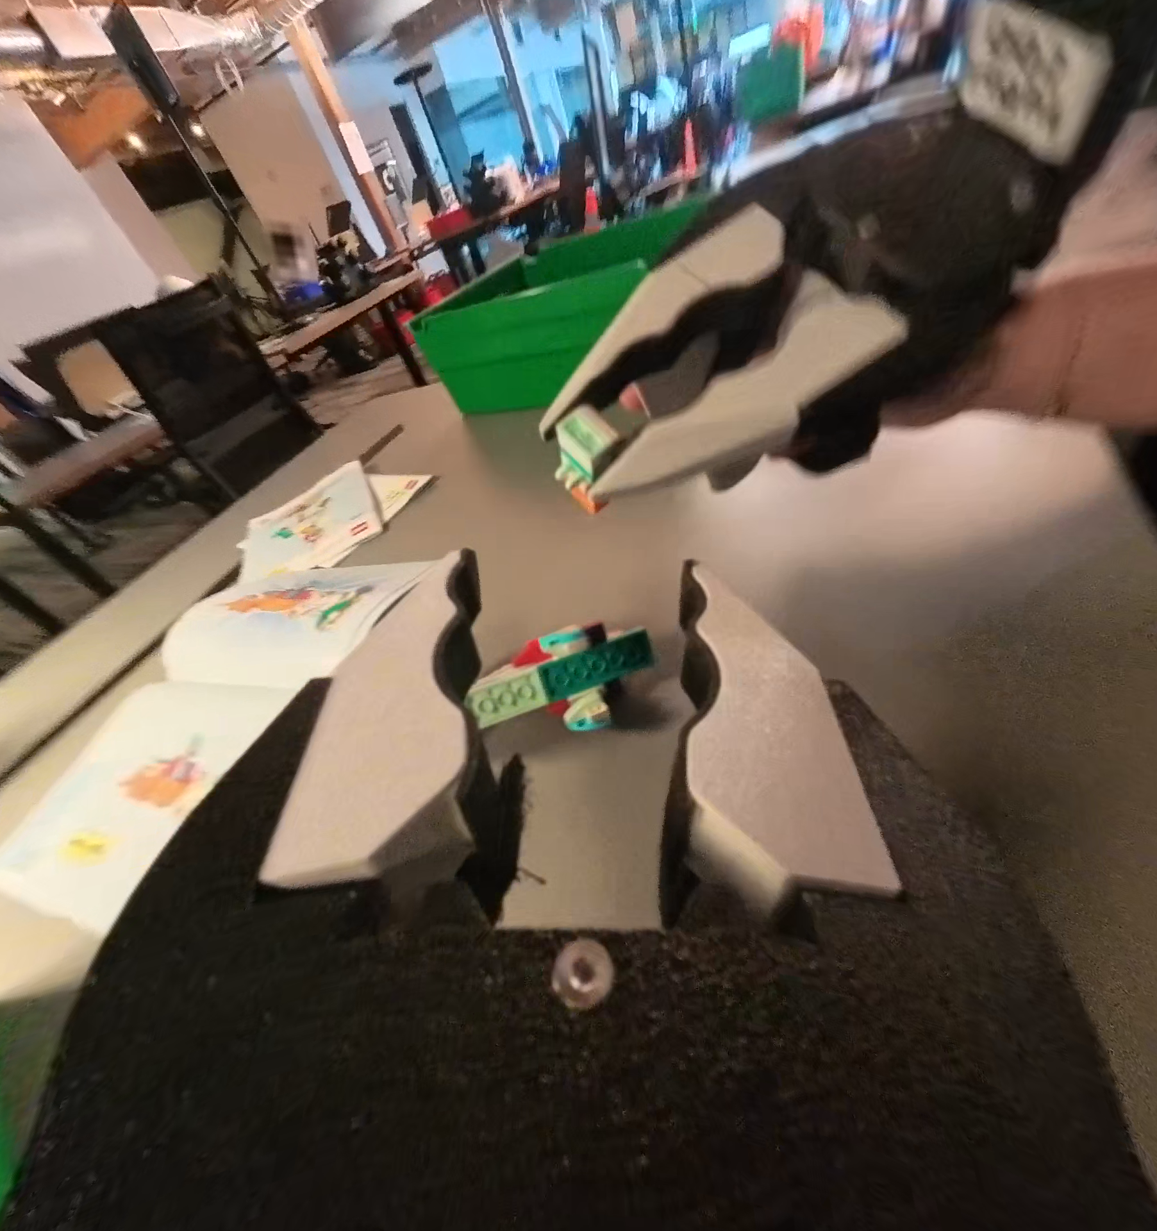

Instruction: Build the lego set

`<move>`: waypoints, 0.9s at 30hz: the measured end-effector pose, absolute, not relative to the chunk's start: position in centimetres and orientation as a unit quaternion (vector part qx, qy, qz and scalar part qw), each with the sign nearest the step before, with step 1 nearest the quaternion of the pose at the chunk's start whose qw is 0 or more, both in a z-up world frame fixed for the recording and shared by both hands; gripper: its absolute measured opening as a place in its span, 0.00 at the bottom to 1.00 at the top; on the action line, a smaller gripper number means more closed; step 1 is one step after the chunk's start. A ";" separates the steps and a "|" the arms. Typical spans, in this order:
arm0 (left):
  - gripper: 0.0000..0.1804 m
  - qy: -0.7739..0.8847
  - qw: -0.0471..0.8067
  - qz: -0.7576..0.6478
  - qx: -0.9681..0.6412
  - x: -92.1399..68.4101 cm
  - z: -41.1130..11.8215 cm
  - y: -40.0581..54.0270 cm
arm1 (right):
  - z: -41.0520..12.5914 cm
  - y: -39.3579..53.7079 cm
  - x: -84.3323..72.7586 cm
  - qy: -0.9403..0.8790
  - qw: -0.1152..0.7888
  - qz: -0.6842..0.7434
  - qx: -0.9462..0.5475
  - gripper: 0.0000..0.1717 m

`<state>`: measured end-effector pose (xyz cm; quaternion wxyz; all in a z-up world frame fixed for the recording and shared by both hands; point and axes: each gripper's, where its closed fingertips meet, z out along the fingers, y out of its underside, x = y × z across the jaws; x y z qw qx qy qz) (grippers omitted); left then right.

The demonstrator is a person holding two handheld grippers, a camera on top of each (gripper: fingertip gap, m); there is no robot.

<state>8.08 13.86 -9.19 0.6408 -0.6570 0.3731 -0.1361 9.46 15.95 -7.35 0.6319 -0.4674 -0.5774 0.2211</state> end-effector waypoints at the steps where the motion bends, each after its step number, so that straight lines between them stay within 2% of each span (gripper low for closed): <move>1: 0.29 0.352 0.643 -0.172 -0.658 8.1 -8.7 13.8 | -7.1 15.6 9.2 -0.596 0.652 0.174 -0.436 0.12; 5: 0.28 0.281 0.633 -0.310 -0.651 7.9 -7.2 13.4 | -6.2 14.1 7.7 -0.637 0.708 0.008 -0.305 0.13; 8: 0.27 0.256 0.629 -0.349 -0.646 7.4 -6.7 13.4 | -6.3 13.4 6.6 -0.649 0.723 -0.088 -0.221 0.13; 16: 0.13 0.305 0.628 -0.276 -0.661 7.4 -8.3 13.0 | -7.5 12.1 4.7 -0.654 0.723 -0.182 -0.129 0.13; 18: 0.13 0.305 0.633 -0.250 -0.666 7.1 -8.6 13.3 | -7.9 12.2 4.6 -0.651 0.723 -0.185 -0.135 0.13; 20: 0.12 0.309 0.636 -0.218 -0.673 6.6 -8.9 13.5 | -8.3 12.0 4.4 -0.650 0.728 -0.157 -0.150 0.13; 22: 0.12 0.315 0.643 -0.176 -0.675 5.9 -9.1 13.6 | -8.5 11.1 4.4 -0.645 0.738 -0.069 -0.185 0.26; 24: 0.12 0.338 0.651 -0.127 -0.667 5.3 -9.2 13.2 | -8.2 10.8 4.7 -0.632 0.728 0.051 -0.261 0.32; 26: 0.12 0.367 0.663 -0.065 -0.649 4.7 -9.2 12.5 | -8.1 11.0 5.0 -0.616 0.691 0.167 -0.339 0.33; 27: 0.12 0.381 0.671 -0.032 -0.636 4.4 -9.1 12.2 | -8.5 10.9 4.9 -0.611 0.656 0.231 -0.379 0.29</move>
